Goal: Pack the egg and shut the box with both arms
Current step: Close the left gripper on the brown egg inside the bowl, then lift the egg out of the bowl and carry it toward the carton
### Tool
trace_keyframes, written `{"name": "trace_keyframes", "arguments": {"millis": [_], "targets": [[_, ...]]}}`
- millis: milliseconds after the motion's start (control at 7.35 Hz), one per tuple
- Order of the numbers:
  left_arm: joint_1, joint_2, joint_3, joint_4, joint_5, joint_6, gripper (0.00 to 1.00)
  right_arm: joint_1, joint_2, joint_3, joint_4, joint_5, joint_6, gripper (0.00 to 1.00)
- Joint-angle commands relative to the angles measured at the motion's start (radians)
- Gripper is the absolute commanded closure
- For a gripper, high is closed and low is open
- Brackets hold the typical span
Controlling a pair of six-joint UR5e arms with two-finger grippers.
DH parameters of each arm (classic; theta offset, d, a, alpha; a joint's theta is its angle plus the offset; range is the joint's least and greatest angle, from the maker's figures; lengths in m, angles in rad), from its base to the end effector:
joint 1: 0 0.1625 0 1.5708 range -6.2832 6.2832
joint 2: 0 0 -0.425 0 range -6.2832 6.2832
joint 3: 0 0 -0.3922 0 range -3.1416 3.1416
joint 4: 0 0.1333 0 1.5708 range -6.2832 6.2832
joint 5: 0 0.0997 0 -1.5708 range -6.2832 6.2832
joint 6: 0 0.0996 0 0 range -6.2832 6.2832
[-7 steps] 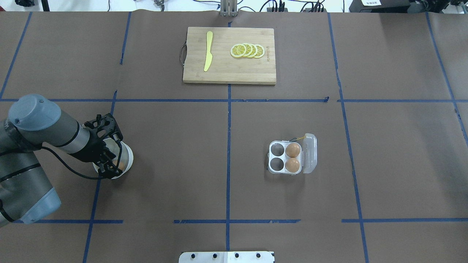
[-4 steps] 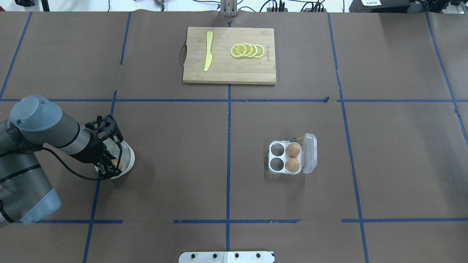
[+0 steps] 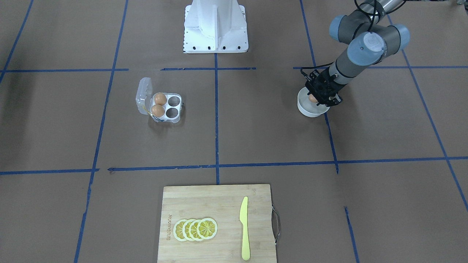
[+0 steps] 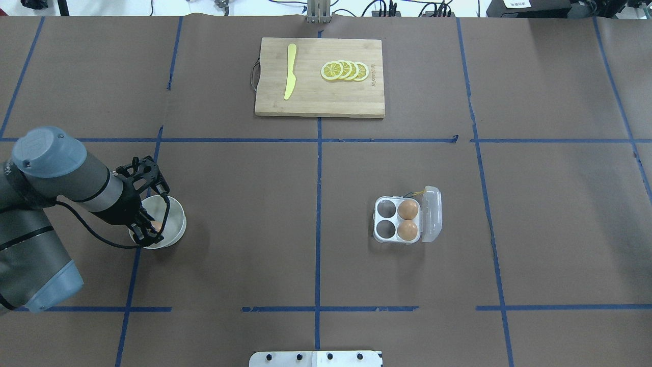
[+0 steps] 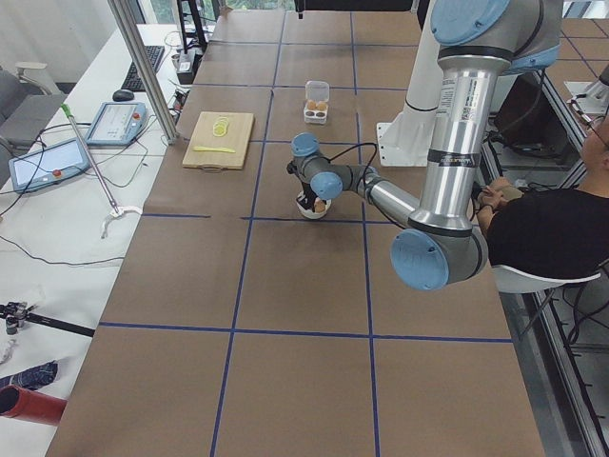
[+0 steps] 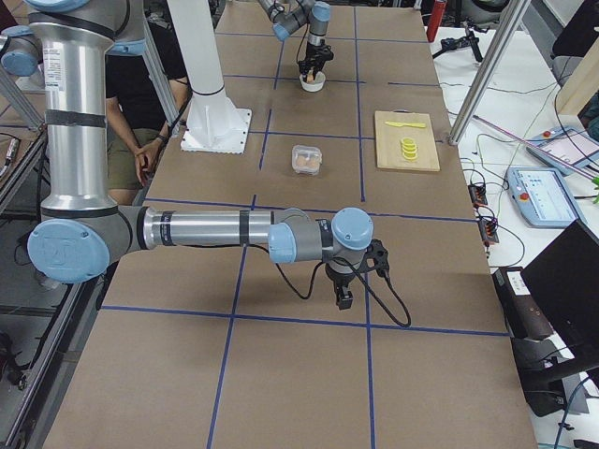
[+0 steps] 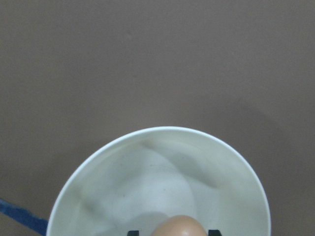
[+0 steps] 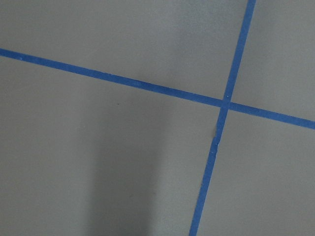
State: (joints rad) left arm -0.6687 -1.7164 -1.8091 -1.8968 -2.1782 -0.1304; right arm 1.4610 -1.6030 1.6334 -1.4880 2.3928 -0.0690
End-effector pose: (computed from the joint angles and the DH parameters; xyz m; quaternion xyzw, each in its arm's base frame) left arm 0.3875 -0.4036 0.4332 0.1500 0.4076 0.4330 0.7899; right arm 0.0068 -0.4887 0.6315 0.0437 -0.3999 -0.1042 0.9096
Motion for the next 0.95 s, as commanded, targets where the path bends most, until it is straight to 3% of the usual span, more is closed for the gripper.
{"name": "trace_keyframes", "arguments": {"millis": [0, 408, 817], "targets": [[-0.046, -0.002, -0.041, 0.030, 0.001, -0.002, 1.00, 0.001, 0.000, 0.002, 0.002, 0.000, 0.000, 0.00], [-0.061, -0.084, -0.102, 0.210, 0.003, -0.021, 1.00, 0.001, 0.000, 0.005, 0.002, 0.002, 0.000, 0.00], [-0.052, -0.285, -0.029, 0.265, 0.001, -0.197, 1.00, 0.001, 0.000, 0.008, 0.002, 0.025, -0.002, 0.00]]}}
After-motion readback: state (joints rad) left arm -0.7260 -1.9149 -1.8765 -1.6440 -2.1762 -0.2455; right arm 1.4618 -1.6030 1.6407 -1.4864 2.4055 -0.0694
